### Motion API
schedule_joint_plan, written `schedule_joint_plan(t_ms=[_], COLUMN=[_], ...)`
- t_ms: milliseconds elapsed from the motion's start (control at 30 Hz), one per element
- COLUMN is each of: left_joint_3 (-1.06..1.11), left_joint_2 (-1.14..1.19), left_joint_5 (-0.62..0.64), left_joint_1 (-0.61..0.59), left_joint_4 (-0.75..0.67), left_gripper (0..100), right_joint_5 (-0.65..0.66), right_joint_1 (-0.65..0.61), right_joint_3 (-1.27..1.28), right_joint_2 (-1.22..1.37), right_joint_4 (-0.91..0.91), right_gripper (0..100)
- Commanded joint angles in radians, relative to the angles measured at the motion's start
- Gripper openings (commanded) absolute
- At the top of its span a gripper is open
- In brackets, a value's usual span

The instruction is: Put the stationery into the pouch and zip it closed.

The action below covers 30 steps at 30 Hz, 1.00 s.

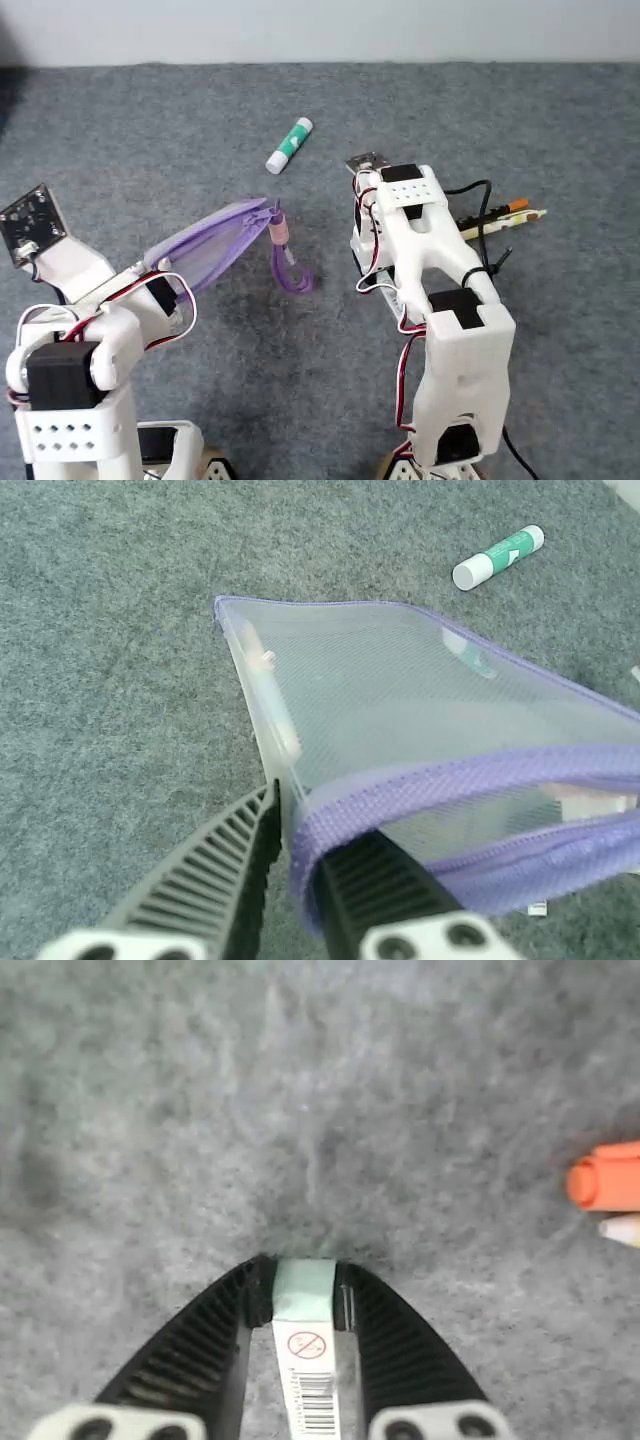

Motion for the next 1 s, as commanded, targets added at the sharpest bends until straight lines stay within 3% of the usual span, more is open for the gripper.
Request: schedule_joint_plan(t_ms=[0,333,567,733,967], left_joint_3=[-0.050,-0.053,-0.050,-0.053,-0.079], left_joint_2=[-0.002,-0.002,0.003,0.005,0.006], left_joint_5=[0.008,0.008,0.008,0.008,0.011], left_joint_1=[0.006,0.008,0.008,0.008,0.008], left_joint_4=[-0.015,0.003,0.005,0.003,-0.002], left_gripper=[1,1,1,1,1], right_joint_5=[-0.002,-0.018,-0.215,-0.361,-0.457], right_joint_1=[0.002,-0.062,-0.188,-0.380,-0.539], right_joint_3=[-0.041,-0.038,-0.037,-0.037,-0.035], right_joint_2=[-0.061,-0.479,-0.809,-1.010,-1.181], right_joint_4=[0.039,0.292,0.406,0.351,0.064], right_gripper=[0.7,0.8,0.8,0.8,0.8])
